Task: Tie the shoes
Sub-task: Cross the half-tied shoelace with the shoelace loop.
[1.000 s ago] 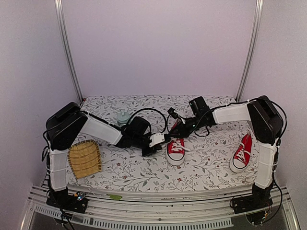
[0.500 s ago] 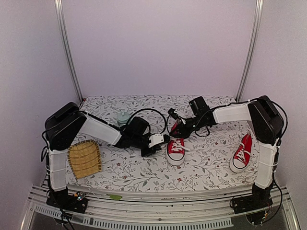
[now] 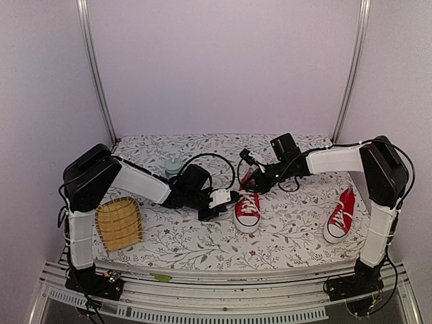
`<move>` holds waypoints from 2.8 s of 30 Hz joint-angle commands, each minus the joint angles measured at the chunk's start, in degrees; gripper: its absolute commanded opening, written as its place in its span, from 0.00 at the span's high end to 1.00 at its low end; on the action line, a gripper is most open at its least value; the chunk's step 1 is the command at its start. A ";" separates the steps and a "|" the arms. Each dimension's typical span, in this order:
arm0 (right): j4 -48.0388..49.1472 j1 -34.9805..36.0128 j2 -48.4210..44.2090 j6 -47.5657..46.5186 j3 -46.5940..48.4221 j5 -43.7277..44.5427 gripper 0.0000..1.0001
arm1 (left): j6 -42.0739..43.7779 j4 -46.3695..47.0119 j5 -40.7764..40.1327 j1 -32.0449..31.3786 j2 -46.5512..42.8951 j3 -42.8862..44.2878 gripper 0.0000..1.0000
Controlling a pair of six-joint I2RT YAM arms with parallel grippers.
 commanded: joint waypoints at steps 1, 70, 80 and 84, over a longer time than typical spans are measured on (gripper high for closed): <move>2.07 -0.40 -3.12 0.68 -0.76 0.04 0.99 | 2.66 -5.13 0.82 -0.02 -0.83 -0.06 1.00; 1.75 -1.25 -5.80 2.11 -3.21 1.48 0.75 | -0.84 10.20 -0.81 -0.50 3.31 6.02 1.00; 2.51 -1.42 -4.01 1.93 -2.94 -4.06 0.70 | -1.12 9.02 -0.79 -1.14 1.02 6.04 1.00; 2.44 -1.47 -1.84 1.86 -2.25 -6.24 0.67 | -1.29 8.77 0.03 -1.43 1.03 6.68 1.00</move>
